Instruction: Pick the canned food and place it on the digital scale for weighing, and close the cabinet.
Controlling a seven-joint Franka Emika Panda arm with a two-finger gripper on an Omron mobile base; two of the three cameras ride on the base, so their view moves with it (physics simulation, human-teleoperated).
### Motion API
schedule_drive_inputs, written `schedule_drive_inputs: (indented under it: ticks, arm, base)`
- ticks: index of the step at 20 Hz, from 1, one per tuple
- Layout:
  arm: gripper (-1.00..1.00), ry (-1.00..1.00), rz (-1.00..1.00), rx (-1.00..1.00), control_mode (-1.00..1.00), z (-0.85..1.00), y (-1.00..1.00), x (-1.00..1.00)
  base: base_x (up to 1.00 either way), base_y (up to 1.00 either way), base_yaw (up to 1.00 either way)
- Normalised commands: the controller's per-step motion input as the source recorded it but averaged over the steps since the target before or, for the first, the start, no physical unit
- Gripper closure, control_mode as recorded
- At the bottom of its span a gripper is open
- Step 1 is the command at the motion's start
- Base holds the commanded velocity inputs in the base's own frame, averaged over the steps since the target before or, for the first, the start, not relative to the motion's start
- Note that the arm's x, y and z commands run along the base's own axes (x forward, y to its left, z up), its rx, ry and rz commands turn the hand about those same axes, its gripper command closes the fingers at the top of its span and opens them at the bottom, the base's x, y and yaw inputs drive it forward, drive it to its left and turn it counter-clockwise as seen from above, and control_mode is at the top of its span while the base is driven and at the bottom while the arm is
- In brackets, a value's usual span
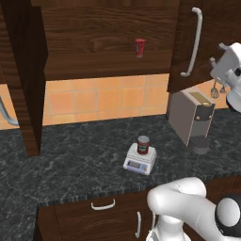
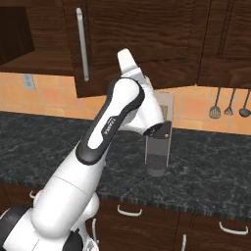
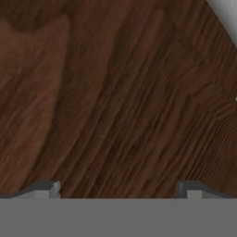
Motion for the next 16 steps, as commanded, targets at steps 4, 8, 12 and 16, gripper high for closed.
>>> schedule_drive_inputs:
  ticks: [4,8,12,16]
  arm:
    - [-1.0,0.0,-0.25,-0.08,-1.0,-0.12,0.96,1.0]
    - [-1.0,0.0,-0.16,0.0,-1.0,-0.41,0.84,1.0]
    - [-1.0,0.0,-0.13,0.0,-1.0,-0.34,0.65,1.0]
    - [-1.0,0.0,-0.12,-0.02,-1.0,-0.28,0.57,1.0]
  base:
    - [0.0,0.0,0.0]
    - [0.0,0.0,0.0]
    - [0.0,0.0,0.0]
    - [0.0,0.0,0.0]
